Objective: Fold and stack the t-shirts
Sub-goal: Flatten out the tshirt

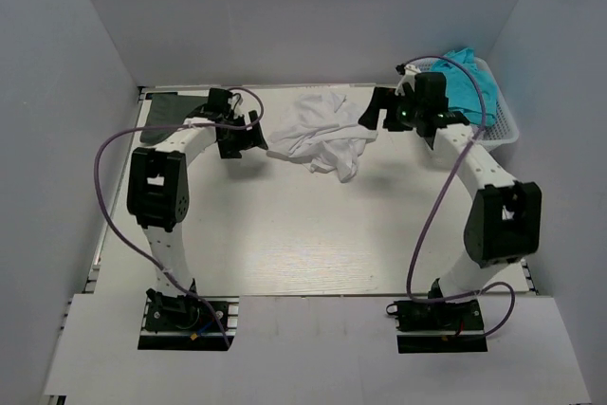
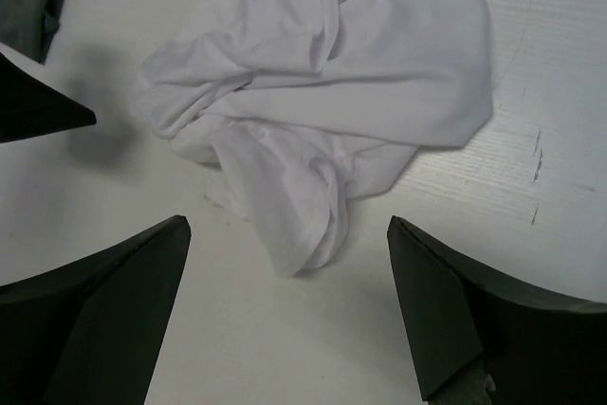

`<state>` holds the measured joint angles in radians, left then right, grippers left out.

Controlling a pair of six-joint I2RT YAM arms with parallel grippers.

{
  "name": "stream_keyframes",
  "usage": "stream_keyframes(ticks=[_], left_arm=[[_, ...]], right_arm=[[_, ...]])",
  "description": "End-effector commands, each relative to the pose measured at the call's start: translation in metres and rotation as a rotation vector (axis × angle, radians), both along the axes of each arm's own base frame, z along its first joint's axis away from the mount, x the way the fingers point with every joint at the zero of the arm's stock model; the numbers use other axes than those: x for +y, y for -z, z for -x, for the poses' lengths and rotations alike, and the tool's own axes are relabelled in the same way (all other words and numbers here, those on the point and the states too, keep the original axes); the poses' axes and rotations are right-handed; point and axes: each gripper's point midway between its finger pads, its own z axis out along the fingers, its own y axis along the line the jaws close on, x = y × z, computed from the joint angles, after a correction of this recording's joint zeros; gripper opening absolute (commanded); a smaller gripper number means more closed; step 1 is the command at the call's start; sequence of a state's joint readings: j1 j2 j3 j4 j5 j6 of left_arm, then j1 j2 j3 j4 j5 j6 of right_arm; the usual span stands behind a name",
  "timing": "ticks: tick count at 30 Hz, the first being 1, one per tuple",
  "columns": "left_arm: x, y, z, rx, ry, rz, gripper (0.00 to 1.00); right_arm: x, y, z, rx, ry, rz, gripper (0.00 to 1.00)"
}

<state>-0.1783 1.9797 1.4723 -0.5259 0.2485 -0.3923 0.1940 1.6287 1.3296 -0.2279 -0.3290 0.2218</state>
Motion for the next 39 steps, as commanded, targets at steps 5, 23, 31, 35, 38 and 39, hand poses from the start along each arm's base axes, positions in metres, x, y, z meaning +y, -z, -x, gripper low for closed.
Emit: stream_keyframes(ticks=[5, 23, 31, 35, 38, 39], left_arm=[[-0.034, 0.009, -0.035, -0.014, 0.063, 0.002, 1.00], [-0.059, 0.023, -0.041, -0.074, 0.118, -0.017, 0.00], [-0.058, 0.004, -0.041, -0.101, 0.104, -0.012, 0.00], [-0.047, -0.002, -0.045, -0.103, 0.061, -0.044, 0.00], [-0.045, -0.030, -0.051, -0.164, 0.048, -0.043, 0.00], [-0.044, -0.042, -0.056, -0.205, 0.037, -0.045, 0.00]], right_arm=[[-0.007, 0.037, -0.042, 0.080, 0.135, 0.142, 0.90], [-0.035, 0.104, -0.123, 0.142, 0.362, 0.275, 0.90], [-0.020, 0.130, -0.168, 0.119, 0.350, 0.235, 0.68], [-0.015, 0.130, -0.167, 0.125, 0.355, 0.196, 0.00], [-0.016, 0.094, -0.162, 0.047, 0.354, 0.183, 0.00], [-0.017, 0.071, -0.161, 0.005, 0.353, 0.171, 0.00]])
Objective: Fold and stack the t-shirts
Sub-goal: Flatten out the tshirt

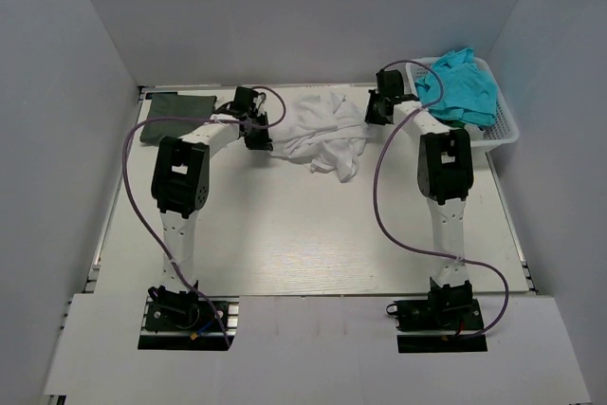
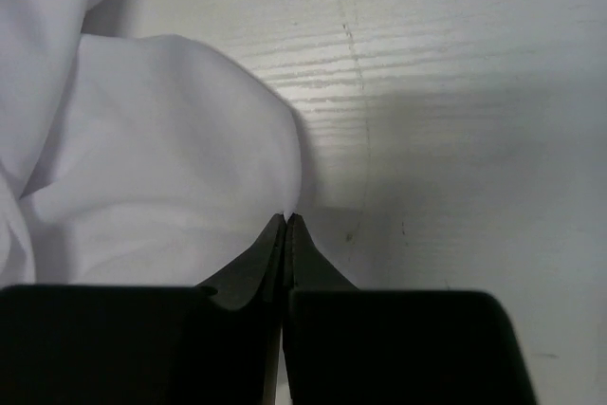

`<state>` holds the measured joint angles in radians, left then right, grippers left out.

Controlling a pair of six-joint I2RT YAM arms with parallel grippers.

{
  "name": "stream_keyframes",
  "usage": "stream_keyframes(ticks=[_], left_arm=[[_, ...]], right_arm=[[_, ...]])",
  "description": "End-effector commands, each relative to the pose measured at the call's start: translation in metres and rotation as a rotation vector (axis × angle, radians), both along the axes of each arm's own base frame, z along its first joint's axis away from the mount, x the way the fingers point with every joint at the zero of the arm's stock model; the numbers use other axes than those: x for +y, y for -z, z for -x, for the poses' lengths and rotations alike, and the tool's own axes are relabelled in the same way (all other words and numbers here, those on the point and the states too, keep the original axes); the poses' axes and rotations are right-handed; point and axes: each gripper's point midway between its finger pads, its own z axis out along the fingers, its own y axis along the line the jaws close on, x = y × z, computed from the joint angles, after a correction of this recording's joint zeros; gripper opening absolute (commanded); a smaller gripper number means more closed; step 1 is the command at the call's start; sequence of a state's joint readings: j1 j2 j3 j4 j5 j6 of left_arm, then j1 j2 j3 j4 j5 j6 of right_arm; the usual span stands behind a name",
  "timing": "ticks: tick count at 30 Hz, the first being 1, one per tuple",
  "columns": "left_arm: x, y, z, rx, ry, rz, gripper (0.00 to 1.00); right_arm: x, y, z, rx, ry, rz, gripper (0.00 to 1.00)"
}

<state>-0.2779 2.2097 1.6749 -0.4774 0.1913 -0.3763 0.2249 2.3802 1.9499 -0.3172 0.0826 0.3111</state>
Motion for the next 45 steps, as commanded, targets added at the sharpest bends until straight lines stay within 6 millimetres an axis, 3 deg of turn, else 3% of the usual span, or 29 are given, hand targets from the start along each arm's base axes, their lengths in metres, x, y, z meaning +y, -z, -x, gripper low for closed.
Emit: stream_keyframes(ticks=[1, 2, 3, 5, 6, 8, 9, 10, 11, 12, 13, 14, 15, 16, 17, 18, 19, 21, 23, 25, 26, 30, 32, 34, 36, 38, 41, 43, 45], left_arm=[[0.006, -0.091, -0.015, -0.190, -0.040, 0.017, 0.00], [0.007, -0.118, -0.018, -0.255, -0.049, 0.028, 0.00], [0.009, -0.133, -0.021, -0.295, -0.059, 0.029, 0.00], [0.013, -0.168, -0.024, -0.383, -0.080, 0.038, 0.00], [0.017, -0.197, -0.018, -0.439, -0.102, 0.052, 0.00], [0.030, -0.234, -0.014, -0.536, -0.154, 0.042, 0.00], [0.036, -0.243, -0.007, -0.560, -0.174, 0.035, 0.00], [0.044, -0.282, 0.006, -0.640, -0.204, 0.059, 0.00], [0.053, -0.297, 0.014, -0.676, -0.241, 0.046, 0.00], [0.059, -0.308, 0.023, -0.705, -0.258, 0.046, 0.00], [0.068, -0.322, 0.033, -0.740, -0.290, 0.040, 0.00], [0.076, -0.363, 0.056, -0.830, -0.307, 0.074, 0.00], [0.080, -0.368, 0.069, -0.846, -0.309, 0.081, 0.00], [0.083, -0.384, 0.082, -0.885, -0.318, 0.108, 0.00], [0.087, -0.394, 0.094, -0.918, -0.322, 0.122, 0.00], [0.095, -0.424, 0.123, -0.993, -0.329, 0.157, 0.00], [0.095, -0.439, 0.138, -1.028, -0.318, 0.192, 0.00], [0.098, -0.458, 0.165, -1.078, -0.298, 0.225, 0.00], [0.100, -0.490, 0.216, -1.166, -0.242, 0.302, 0.00], [0.099, -0.499, 0.230, -1.188, -0.213, 0.322, 0.00], [0.105, -0.518, 0.254, -1.245, -0.218, 0.357, 0.00], [0.114, -0.534, 0.294, -1.291, -0.203, 0.376, 0.00], [0.119, -0.536, 0.299, -1.294, -0.230, 0.380, 0.00], [0.126, -0.535, 0.302, -1.292, -0.267, 0.379, 0.00], [0.129, -0.526, 0.295, -1.257, -0.311, 0.379, 0.00], [0.128, -0.499, 0.269, -1.164, -0.344, 0.338, 0.00], [0.133, -0.445, 0.224, -0.988, -0.458, 0.247, 0.00], [0.131, -0.398, 0.198, -0.862, -0.480, 0.174, 0.00], [0.135, -0.348, 0.177, -0.726, -0.529, 0.100, 0.00]], right_arm=[[0.002, -0.102, -0.012, -0.231, -0.021, -0.033, 0.00], [0.002, -0.108, -0.007, -0.241, -0.036, -0.018, 0.00], [0.000, -0.147, -0.001, -0.303, -0.040, -0.024, 0.00], [-0.004, -0.164, 0.008, -0.329, -0.037, -0.006, 0.00], [-0.009, -0.201, 0.020, -0.390, -0.027, -0.018, 0.00], [-0.020, -0.213, 0.030, -0.418, 0.007, -0.010, 0.00], [-0.028, -0.241, 0.050, -0.462, 0.028, -0.012, 0.00], [-0.031, -0.248, 0.056, -0.474, 0.044, -0.012, 0.00], [-0.041, -0.272, 0.069, -0.514, 0.094, -0.009, 0.00], [-0.046, -0.274, 0.075, -0.515, 0.114, -0.009, 0.00], [-0.053, -0.307, 0.097, -0.579, 0.130, -0.019, 0.00], [-0.058, -0.315, 0.104, -0.594, 0.142, -0.016, 0.00], [-0.059, -0.320, 0.114, -0.604, 0.142, -0.020, 0.00], [-0.063, -0.353, 0.139, -0.678, 0.141, -0.044, 0.00], [-0.063, -0.356, 0.147, -0.690, 0.127, -0.054, 0.00], [-0.060, -0.365, 0.157, -0.711, 0.099, -0.067, 0.00], [-0.064, -0.393, 0.184, -0.781, 0.091, -0.090, 0.00], [-0.060, -0.417, 0.213, -0.840, 0.041, -0.127, 0.00], [-0.055, -0.436, 0.243, -0.890, -0.029, -0.165, 0.00], [-0.054, -0.458, 0.272, -0.952, -0.070, -0.186, 0.00], [-0.052, -0.476, 0.300, -1.006, -0.123, -0.212, 0.00], [-0.047, -0.496, 0.345, -1.082, -0.202, -0.260, 0.00], [-0.044, -0.500, 0.358, -1.102, -0.232, -0.282, 0.00], [-0.039, -0.495, 0.366, -1.094, -0.262, -0.306, 0.00], [-0.033, -0.482, 0.355, -1.050, -0.276, -0.316, 0.00], [-0.030, -0.469, 0.346, -1.006, -0.274, -0.327, 0.00], [-0.020, -0.430, 0.314, -0.878, -0.262, -0.342, 0.00], [-0.010, -0.378, 0.280, -0.731, -0.248, -0.350, 0.00], [-0.001, -0.343, 0.254, -0.654, -0.251, -0.353, 0.00]])
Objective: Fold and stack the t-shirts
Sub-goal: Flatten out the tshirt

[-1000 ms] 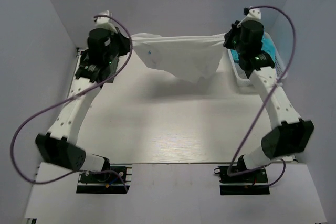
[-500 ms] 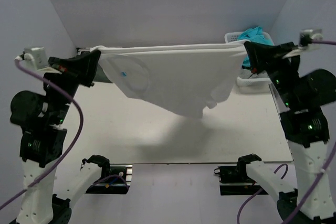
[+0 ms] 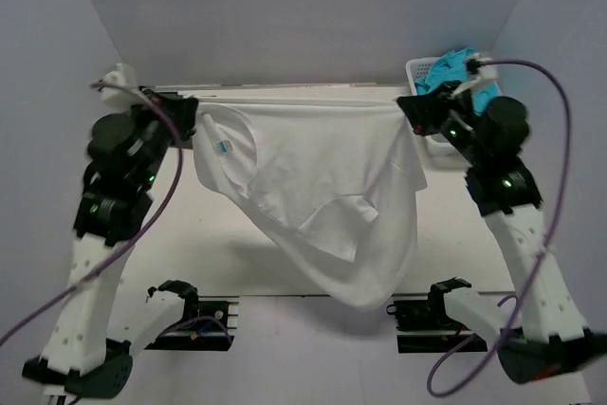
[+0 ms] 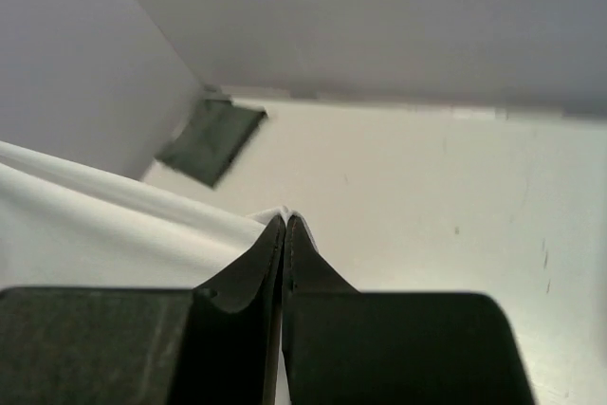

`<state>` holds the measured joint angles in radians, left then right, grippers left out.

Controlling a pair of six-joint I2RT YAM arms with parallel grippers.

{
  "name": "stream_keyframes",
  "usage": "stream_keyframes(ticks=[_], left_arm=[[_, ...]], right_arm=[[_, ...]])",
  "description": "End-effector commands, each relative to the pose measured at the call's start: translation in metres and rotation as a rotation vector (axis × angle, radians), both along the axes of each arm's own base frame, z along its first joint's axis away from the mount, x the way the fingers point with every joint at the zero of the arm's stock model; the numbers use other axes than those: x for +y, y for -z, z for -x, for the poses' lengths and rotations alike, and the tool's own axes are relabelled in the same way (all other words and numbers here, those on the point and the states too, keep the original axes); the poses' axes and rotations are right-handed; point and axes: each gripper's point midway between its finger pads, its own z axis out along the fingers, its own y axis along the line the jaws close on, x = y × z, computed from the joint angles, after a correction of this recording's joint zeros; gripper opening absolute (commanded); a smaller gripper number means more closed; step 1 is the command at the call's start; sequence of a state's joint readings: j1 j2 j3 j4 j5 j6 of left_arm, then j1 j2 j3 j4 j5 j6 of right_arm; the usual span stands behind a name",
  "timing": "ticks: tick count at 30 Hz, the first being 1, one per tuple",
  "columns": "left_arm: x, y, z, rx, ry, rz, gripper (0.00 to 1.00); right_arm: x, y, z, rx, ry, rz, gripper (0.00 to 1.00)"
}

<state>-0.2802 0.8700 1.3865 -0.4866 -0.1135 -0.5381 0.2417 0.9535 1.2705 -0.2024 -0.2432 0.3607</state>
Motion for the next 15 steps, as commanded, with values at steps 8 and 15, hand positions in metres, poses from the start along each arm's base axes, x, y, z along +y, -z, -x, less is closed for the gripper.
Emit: stream_keyframes(ticks=[8, 15], left_arm=[[0.042, 0.318, -0.098, 1.058, -0.391, -0.273, 0.58], [0.007, 0.276, -0.132, 0.918, -0.183, -0.258, 0.99]], right_arm=[[0.023, 0.260, -0.136, 0.623, 0.006, 0.207, 0.61], [0.015, 0.252, -0.133, 0.628, 0.044, 0.230, 0.90]])
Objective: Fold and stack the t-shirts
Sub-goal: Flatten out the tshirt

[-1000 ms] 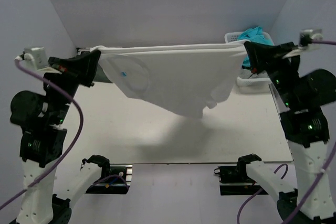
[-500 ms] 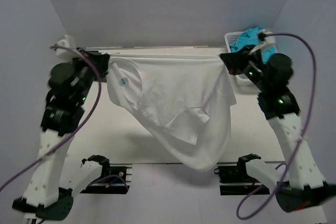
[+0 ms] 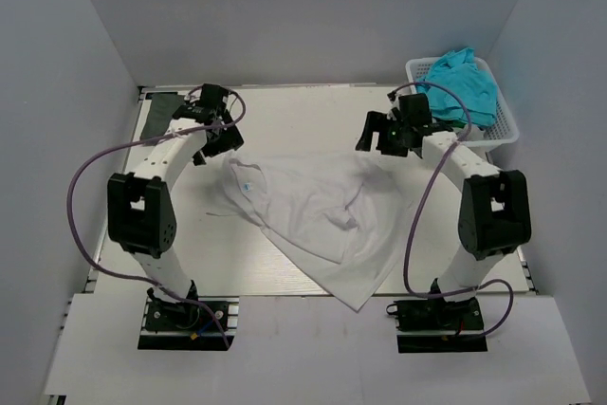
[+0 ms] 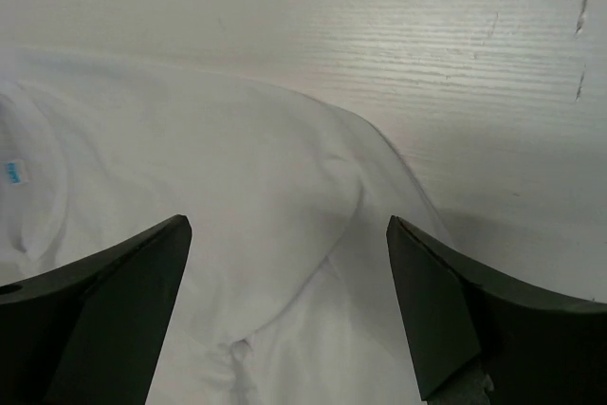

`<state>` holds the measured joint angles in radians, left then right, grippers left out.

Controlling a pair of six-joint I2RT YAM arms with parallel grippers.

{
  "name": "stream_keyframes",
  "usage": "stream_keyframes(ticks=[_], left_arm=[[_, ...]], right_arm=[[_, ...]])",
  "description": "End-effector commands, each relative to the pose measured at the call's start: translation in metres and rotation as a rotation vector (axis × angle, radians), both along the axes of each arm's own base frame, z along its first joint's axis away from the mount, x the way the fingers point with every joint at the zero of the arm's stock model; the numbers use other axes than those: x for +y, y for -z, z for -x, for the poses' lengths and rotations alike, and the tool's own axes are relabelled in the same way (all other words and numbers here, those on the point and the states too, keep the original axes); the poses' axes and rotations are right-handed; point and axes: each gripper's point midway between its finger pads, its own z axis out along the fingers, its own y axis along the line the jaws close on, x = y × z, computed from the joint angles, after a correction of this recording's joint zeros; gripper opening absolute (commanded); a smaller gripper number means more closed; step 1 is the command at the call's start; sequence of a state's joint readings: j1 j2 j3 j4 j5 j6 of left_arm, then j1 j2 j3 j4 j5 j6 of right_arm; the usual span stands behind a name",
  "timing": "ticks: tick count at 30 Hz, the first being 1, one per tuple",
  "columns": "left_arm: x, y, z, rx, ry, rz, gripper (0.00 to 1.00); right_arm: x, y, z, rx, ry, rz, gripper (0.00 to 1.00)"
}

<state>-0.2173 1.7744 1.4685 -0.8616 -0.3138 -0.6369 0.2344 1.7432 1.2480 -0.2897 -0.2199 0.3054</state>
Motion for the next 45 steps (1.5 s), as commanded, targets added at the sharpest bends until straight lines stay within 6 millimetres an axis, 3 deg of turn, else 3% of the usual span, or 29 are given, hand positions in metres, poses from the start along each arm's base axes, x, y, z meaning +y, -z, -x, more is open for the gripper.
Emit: stream_keyframes(ticks=[1, 2, 5, 6, 7, 8, 9, 10, 12, 13, 16, 22, 23, 27, 31, 34, 36, 38, 42, 45], left_arm=[[-0.029, -0.083, -0.005, -0.228, 0.164, 0.103, 0.99], [-0.044, -0.090, 0.001, -0.241, 0.236, 0.177, 0.99], [-0.081, -0.088, 0.023, -0.193, 0.373, 0.343, 0.99], [-0.090, -0.074, 0.036, -0.155, 0.404, 0.382, 0.99], [-0.103, -0.075, 0.039, -0.171, 0.454, 0.449, 0.99], [-0.110, -0.056, 0.054, -0.127, 0.467, 0.481, 0.99], [-0.118, -0.051, 0.061, -0.121, 0.487, 0.506, 0.99], [-0.126, -0.049, 0.064, -0.131, 0.518, 0.533, 0.99], [-0.128, -0.028, 0.078, -0.074, 0.508, 0.538, 0.99], [-0.131, -0.023, 0.083, -0.058, 0.518, 0.538, 0.99], [-0.134, -0.001, 0.088, 0.002, 0.514, 0.534, 0.99], [-0.139, 0.033, 0.080, 0.037, 0.501, 0.528, 0.99], [-0.137, 0.039, 0.077, 0.043, 0.491, 0.514, 0.99], [-0.126, 0.071, 0.076, 0.148, 0.432, 0.443, 0.99], [-0.098, 0.098, 0.070, 0.236, 0.346, 0.326, 0.99], [-0.076, 0.098, 0.049, 0.238, 0.258, 0.227, 0.99], [-0.070, 0.092, 0.035, 0.212, 0.225, 0.208, 0.99], [-0.065, 0.077, 0.016, 0.191, 0.204, 0.200, 0.99], [-0.074, 0.007, -0.024, 0.026, 0.271, 0.118, 0.99], [-0.102, -0.032, -0.019, -0.058, 0.422, 0.110, 0.99]], right_arm=[[-0.009, -0.073, -0.008, -0.189, 0.058, -0.039, 0.90], [-0.013, -0.074, -0.003, -0.189, 0.084, -0.033, 0.90], [-0.021, -0.075, 0.027, -0.164, 0.136, -0.057, 0.90], [-0.023, -0.059, 0.045, -0.124, 0.132, -0.059, 0.90], [-0.015, -0.057, 0.056, -0.098, 0.102, -0.106, 0.90], [-0.013, -0.061, 0.066, -0.098, 0.092, -0.128, 0.90], [-0.013, -0.042, 0.084, -0.047, 0.089, -0.135, 0.90], [-0.011, -0.043, 0.094, -0.039, 0.072, -0.159, 0.90], [-0.013, -0.015, 0.118, 0.043, 0.085, -0.160, 0.90], [-0.014, -0.017, 0.122, 0.028, 0.083, -0.164, 0.90], [-0.020, 0.010, 0.143, 0.095, 0.100, -0.147, 0.90], [-0.020, 0.039, 0.150, 0.160, 0.105, -0.132, 0.90], [-0.021, 0.050, 0.147, 0.187, 0.113, -0.124, 0.90], [-0.022, 0.064, 0.130, 0.217, 0.134, -0.087, 0.90], [-0.024, 0.078, 0.105, 0.229, 0.161, -0.048, 0.90], [-0.015, 0.080, 0.083, 0.238, 0.128, -0.055, 0.90], [-0.004, 0.071, 0.063, 0.224, 0.095, -0.086, 0.90], [0.006, 0.050, 0.048, 0.170, 0.047, -0.114, 0.90], [0.004, 0.008, 0.036, 0.051, 0.039, -0.115, 0.90], [-0.005, -0.021, 0.043, -0.017, 0.061, -0.099, 0.90]])
